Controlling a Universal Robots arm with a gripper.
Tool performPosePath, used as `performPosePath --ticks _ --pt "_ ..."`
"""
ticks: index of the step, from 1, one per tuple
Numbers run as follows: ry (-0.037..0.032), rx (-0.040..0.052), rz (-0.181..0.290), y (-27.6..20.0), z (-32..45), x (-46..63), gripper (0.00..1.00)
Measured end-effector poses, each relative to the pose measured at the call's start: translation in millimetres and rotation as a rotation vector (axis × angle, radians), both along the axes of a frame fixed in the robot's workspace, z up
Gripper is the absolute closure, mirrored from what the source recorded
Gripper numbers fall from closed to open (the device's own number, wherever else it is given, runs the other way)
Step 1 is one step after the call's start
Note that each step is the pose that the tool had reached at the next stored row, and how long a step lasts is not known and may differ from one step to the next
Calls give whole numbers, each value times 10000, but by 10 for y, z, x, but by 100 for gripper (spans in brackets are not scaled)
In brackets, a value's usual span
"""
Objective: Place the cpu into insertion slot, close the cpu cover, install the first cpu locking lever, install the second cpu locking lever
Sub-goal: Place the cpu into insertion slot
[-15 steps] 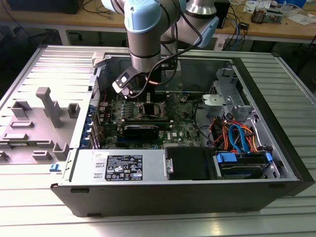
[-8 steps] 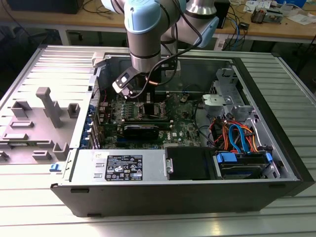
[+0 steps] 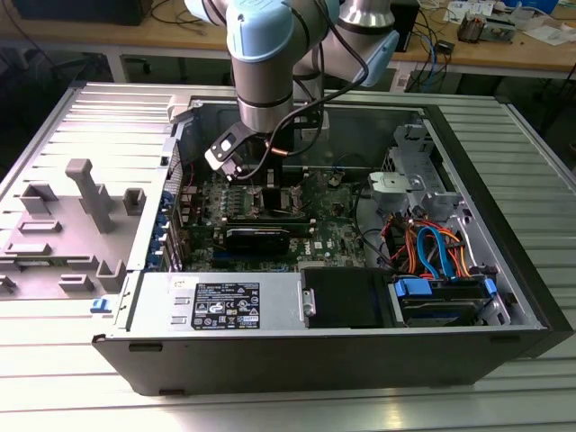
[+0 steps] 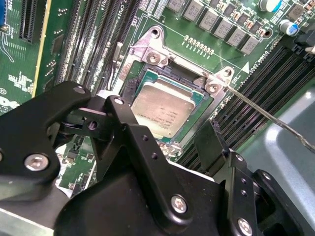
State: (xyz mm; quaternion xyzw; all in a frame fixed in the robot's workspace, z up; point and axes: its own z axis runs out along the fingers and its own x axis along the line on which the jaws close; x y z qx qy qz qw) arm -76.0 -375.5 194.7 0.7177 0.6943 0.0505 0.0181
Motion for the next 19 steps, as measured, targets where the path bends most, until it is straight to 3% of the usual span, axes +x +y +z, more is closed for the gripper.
performPosePath --ticks 4,9,15,19 --pt "7 -61 -1 -1 47 0 26" --pt "19 -87 -1 -1 52 17 26" --pt "34 -385 1 -1 83 31 26" --pt "37 -389 0 -1 85 30 26"
